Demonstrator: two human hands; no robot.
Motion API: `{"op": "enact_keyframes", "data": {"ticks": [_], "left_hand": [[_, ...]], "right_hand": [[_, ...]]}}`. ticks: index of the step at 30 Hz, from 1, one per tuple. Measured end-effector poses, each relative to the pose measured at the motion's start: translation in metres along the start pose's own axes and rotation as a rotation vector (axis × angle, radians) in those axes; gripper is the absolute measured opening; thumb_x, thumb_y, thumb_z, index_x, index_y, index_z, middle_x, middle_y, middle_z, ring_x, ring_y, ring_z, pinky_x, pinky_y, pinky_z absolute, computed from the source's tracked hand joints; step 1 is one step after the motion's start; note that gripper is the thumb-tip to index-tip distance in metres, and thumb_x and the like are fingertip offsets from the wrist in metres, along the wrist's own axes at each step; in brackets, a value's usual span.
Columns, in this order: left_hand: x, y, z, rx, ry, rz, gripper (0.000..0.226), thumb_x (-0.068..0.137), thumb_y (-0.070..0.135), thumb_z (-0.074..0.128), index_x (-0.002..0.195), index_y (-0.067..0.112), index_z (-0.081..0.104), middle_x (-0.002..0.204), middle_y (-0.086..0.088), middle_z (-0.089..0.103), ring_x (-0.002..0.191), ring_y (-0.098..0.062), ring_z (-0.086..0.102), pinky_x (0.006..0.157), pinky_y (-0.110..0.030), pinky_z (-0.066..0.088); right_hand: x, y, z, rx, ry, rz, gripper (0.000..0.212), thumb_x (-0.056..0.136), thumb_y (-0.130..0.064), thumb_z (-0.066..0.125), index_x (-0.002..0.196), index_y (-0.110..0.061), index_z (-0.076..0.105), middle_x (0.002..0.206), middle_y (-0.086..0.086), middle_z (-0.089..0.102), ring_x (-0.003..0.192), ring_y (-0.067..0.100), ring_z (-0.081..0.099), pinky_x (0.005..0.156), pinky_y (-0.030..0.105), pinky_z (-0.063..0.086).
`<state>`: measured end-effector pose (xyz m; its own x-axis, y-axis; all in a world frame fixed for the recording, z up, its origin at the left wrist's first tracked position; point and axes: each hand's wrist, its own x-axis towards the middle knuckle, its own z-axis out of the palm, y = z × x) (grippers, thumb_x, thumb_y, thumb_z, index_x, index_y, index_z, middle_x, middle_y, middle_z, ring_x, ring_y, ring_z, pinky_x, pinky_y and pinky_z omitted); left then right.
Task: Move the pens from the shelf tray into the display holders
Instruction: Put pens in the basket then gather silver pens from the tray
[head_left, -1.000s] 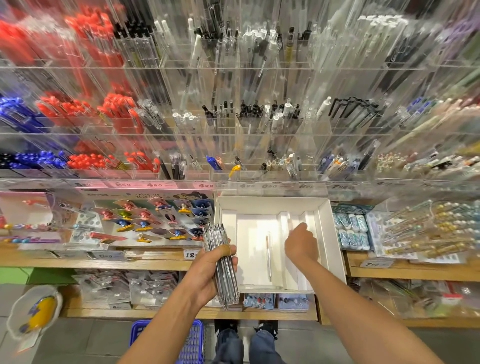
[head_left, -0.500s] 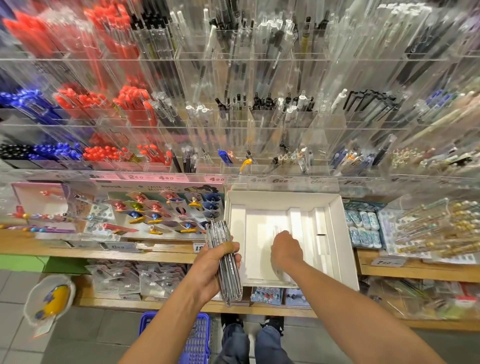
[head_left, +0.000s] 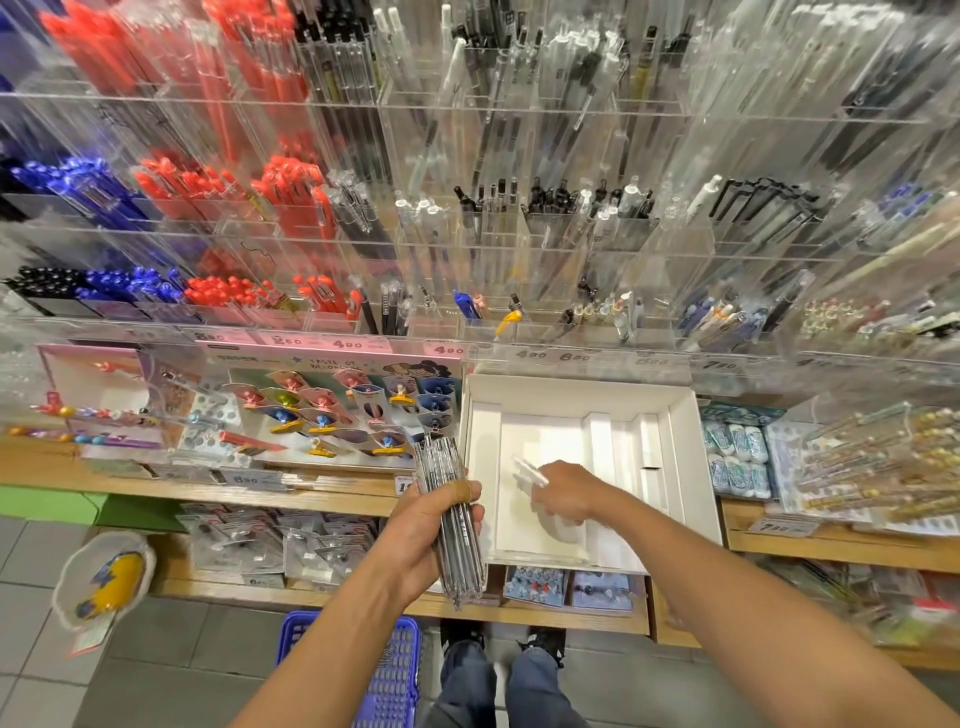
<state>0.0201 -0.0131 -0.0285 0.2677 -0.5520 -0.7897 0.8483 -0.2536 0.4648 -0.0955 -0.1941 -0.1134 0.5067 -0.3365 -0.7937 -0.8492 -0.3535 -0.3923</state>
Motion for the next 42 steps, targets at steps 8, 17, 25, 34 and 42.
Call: {"op": "enact_keyframes", "data": {"ticks": [8, 17, 25, 34, 42], "left_hand": [[0.004, -0.002, -0.004, 0.016, -0.004, 0.01, 0.029, 0.073, 0.001, 0.076, 0.1, 0.001, 0.065, 0.075, -0.011, 0.067, 0.062, -0.02, 0.067, 0.059, -0.029, 0.059], [0.0, -0.006, -0.015, 0.02, 0.004, 0.035, 0.044, 0.06, 0.009, 0.082, 0.1, -0.002, 0.066, 0.073, -0.013, 0.068, 0.063, -0.02, 0.068, 0.058, -0.03, 0.059], [-0.022, -0.009, -0.032, -0.065, -0.042, 0.073, 0.047, 0.065, 0.007, 0.082, 0.106, -0.001, 0.061, 0.077, -0.015, 0.067, 0.062, -0.022, 0.067, 0.056, -0.03, 0.058], [-0.07, -0.016, -0.05, -0.161, 0.006, 0.17, 0.042, 0.065, 0.006, 0.081, 0.101, -0.003, 0.062, 0.073, -0.017, 0.066, 0.054, -0.023, 0.065, 0.051, -0.03, 0.057], [-0.114, -0.072, -0.074, -0.394, 0.217, 0.281, 0.033, 0.059, 0.011, 0.077, 0.087, -0.005, 0.069, 0.071, -0.018, 0.067, 0.054, -0.021, 0.066, 0.054, -0.029, 0.059]], "right_hand": [[-0.007, 0.008, 0.023, -0.262, -0.335, -0.158, 0.042, 0.088, -0.014, 0.061, 0.13, -0.012, 0.056, 0.126, 0.009, 0.06, 0.113, 0.03, 0.059, 0.1, 0.044, 0.046], [-0.023, -0.004, 0.007, -0.182, -0.23, -0.21, 0.014, 0.089, -0.024, 0.056, 0.082, -0.013, 0.053, 0.074, -0.001, 0.052, 0.064, 0.017, 0.044, 0.06, 0.029, 0.036], [-0.062, -0.019, -0.015, 0.247, -0.071, -0.302, 0.027, 0.101, -0.038, 0.047, 0.086, -0.015, 0.05, 0.082, 0.001, 0.054, 0.067, 0.012, 0.044, 0.065, 0.026, 0.042], [-0.088, -0.063, -0.012, 0.668, -0.047, -0.346, 0.022, 0.102, -0.025, 0.049, 0.107, -0.003, 0.051, 0.07, 0.004, 0.052, 0.06, 0.015, 0.048, 0.061, 0.032, 0.046], [-0.118, -0.109, 0.034, 0.684, -0.337, -0.376, 0.015, 0.101, -0.016, 0.051, 0.109, -0.003, 0.049, 0.068, 0.005, 0.056, 0.052, 0.014, 0.05, 0.047, 0.024, 0.048]]}}
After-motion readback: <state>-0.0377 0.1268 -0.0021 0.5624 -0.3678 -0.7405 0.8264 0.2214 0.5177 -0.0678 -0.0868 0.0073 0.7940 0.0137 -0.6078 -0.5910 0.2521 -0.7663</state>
